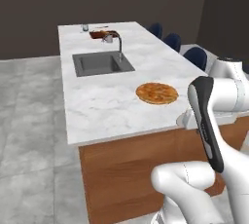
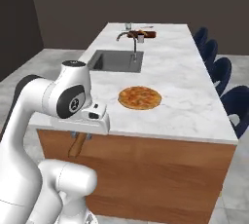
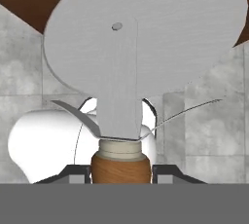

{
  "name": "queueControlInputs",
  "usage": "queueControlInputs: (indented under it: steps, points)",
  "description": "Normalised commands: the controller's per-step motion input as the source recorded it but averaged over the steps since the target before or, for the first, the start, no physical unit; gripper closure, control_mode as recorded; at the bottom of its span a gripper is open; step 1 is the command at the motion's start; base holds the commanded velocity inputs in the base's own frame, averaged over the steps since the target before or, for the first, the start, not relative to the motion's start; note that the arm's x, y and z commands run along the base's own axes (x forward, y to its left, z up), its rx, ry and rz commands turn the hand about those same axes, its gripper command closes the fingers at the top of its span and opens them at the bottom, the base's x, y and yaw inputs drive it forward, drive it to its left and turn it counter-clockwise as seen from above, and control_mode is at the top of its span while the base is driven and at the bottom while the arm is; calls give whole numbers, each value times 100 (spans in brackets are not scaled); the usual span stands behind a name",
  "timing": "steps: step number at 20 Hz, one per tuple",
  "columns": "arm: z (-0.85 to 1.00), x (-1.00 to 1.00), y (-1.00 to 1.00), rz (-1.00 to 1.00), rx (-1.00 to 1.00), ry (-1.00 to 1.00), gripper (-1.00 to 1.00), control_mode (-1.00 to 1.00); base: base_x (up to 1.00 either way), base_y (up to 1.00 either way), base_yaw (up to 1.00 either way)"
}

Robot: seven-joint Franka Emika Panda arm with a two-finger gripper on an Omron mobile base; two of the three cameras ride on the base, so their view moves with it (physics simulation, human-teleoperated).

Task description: Take the pizza cutter from the drawer on the left and place it on the dining counter for cutting.

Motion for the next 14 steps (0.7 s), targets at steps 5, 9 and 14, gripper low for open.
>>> queueControlInputs:
  steps: [5, 9, 14]
  points:
    - [0, 0, 0, 0, 0, 0, 100, 100, 44, -100, 23]
    - [0, 0, 0, 0, 0, 0, 100, 100, 60, -89, 21]
    - [0, 0, 0, 0, 0, 0, 100, 100, 69, -26, 9]
